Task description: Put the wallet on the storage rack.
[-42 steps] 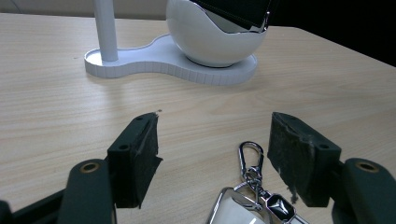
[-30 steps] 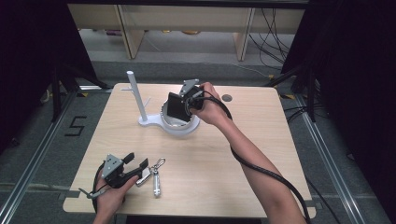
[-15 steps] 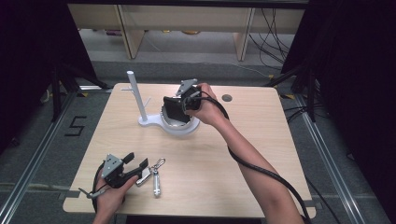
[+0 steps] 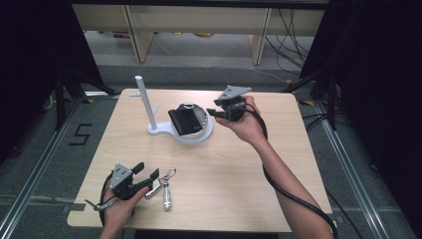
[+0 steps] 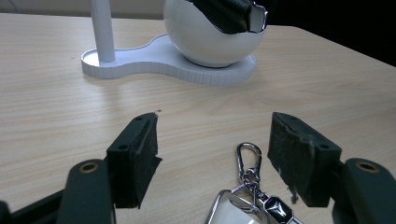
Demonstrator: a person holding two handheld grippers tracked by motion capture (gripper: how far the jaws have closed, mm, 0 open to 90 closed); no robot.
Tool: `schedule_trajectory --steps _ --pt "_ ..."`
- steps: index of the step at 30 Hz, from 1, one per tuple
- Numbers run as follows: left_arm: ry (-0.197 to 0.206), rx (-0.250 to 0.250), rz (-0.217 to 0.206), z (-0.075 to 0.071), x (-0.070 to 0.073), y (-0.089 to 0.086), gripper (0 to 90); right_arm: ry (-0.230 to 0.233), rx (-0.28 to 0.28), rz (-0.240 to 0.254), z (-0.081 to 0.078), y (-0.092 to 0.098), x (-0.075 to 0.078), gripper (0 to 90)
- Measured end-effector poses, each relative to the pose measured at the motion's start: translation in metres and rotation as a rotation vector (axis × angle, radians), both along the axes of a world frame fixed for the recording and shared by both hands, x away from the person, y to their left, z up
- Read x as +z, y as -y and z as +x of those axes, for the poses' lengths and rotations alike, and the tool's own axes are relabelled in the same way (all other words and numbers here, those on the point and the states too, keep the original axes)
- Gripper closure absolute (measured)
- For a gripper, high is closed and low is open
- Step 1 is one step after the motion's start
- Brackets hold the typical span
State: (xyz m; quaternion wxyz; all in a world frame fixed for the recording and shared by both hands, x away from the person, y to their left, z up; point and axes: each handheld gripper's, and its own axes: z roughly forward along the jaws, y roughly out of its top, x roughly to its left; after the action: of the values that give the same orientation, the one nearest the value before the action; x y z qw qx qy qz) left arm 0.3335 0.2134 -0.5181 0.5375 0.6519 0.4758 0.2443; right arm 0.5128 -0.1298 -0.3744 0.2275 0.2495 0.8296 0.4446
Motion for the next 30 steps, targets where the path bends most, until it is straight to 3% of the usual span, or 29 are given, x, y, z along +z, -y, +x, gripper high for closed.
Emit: schedule_trajectory --steps 3,6,8,9,12,13,15,16,23,25,29,30 --pt "-0.001 0.002 0.005 -0.001 0.001 0.001 32.6 0.0 -0.047 0.035 -0.013 0.029 -0.008 56.4" --pt "0.003 -0.003 0.003 0.0 0.002 0.002 32.6 -0.016 -0.084 0.037 -0.031 0.063 -0.019 56.6" --pt "0.006 -0.003 0.0 0.0 0.002 0.002 32.6 -0.009 -0.092 0.045 -0.034 0.069 -0.023 56.6" --pt "0.002 -0.001 0.009 -0.001 0.003 0.002 32.6 -0.032 -0.105 0.046 -0.04 0.076 -0.025 56.8" --pt "0.0 -0.007 0.011 -0.001 0.004 0.003 32.6 -0.028 -0.13 0.058 -0.054 0.092 -0.036 56.9" --pt "0.001 -0.012 0.009 -0.001 0.004 0.004 32.5 -0.055 -0.145 0.058 -0.059 0.098 -0.038 56.9" --pt "0.0 -0.022 0.006 0.0 0.004 0.005 32.4 -0.058 -0.162 0.069 -0.066 0.109 -0.044 56.8" --pt "0.0 -0.024 0.002 0.0 0.005 0.006 32.3 -0.087 -0.184 0.08 -0.071 0.113 -0.047 56.9" --pt "-0.015 -0.016 0.014 -0.001 0.004 0.004 32.3 -0.105 -0.214 0.099 -0.084 0.128 -0.062 56.6" --pt "-0.012 -0.021 0.016 0.0 0.004 0.005 32.3 -0.13 -0.219 0.112 -0.087 0.128 -0.067 56.4" --pt "-0.004 -0.031 0.006 0.0 0.006 0.007 32.2 -0.139 -0.232 0.126 -0.088 0.13 -0.068 56.4" --pt "-0.008 -0.027 0.015 -0.001 0.007 0.007 32.2 -0.121 -0.22 0.115 -0.086 0.133 -0.068 56.3"
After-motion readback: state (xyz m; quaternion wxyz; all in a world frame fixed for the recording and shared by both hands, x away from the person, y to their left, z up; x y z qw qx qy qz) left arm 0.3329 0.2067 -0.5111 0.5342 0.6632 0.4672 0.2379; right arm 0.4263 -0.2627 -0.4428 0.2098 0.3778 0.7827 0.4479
